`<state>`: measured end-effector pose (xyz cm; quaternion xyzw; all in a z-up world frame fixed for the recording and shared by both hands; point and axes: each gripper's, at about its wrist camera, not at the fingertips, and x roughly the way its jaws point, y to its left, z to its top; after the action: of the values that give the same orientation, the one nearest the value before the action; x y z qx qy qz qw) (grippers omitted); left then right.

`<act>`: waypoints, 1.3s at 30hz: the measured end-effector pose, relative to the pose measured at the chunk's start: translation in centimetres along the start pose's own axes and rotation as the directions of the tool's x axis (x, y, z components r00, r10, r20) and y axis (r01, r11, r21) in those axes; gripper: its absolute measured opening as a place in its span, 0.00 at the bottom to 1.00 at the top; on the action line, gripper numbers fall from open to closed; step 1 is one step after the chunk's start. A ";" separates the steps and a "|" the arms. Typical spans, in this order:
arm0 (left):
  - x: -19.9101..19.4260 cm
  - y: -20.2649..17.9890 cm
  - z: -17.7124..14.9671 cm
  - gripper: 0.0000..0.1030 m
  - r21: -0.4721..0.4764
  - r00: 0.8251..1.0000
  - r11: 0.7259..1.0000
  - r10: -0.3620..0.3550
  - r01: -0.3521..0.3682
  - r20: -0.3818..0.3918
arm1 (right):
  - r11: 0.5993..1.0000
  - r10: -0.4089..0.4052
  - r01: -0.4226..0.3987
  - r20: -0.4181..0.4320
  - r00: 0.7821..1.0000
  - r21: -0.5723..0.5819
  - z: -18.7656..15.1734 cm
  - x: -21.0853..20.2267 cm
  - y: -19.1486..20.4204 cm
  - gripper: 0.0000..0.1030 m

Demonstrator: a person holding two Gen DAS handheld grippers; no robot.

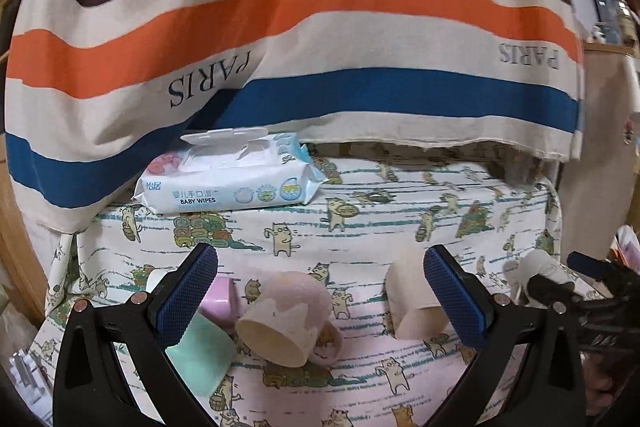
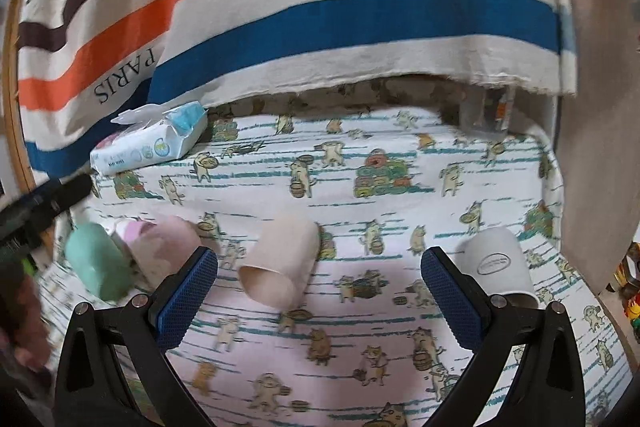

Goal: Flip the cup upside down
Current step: 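Move the right tool onto the beige cup lying on its side and close, then lift the beige cup with the right tool toward the left tool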

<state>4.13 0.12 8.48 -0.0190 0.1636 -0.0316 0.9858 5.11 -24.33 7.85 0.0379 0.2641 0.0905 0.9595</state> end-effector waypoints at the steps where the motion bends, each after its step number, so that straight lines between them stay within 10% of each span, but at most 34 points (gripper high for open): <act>1: 0.7 0.2 0.2 0.99 -0.005 1.000 1.000 0.000 -0.001 -0.030 | 1.000 0.025 -0.024 -0.036 0.999 0.020 0.8 0.5 0.1 0.99; 17: 6.3 3.2 -3.4 0.99 -0.043 0.973 0.998 0.041 -0.052 -0.228 | 0.995 -0.064 0.094 -0.472 0.879 0.040 1.6 17.0 4.7 0.91; 33: 6.5 3.2 -3.6 0.95 -0.050 0.973 0.997 0.039 -0.051 -0.226 | 0.985 -0.151 0.173 -0.540 0.828 -0.010 -1.2 22.6 5.2 0.71; 39: 5.8 2.4 -3.3 0.95 -0.016 0.977 0.999 0.040 -0.044 -0.210 | 0.991 -0.107 0.135 -0.509 0.854 0.018 -1.1 21.3 4.9 0.68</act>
<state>8.66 2.00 3.33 -0.0223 0.2673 -0.0109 0.9633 21.78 -15.33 -3.21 0.0217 0.5110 0.0296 0.8588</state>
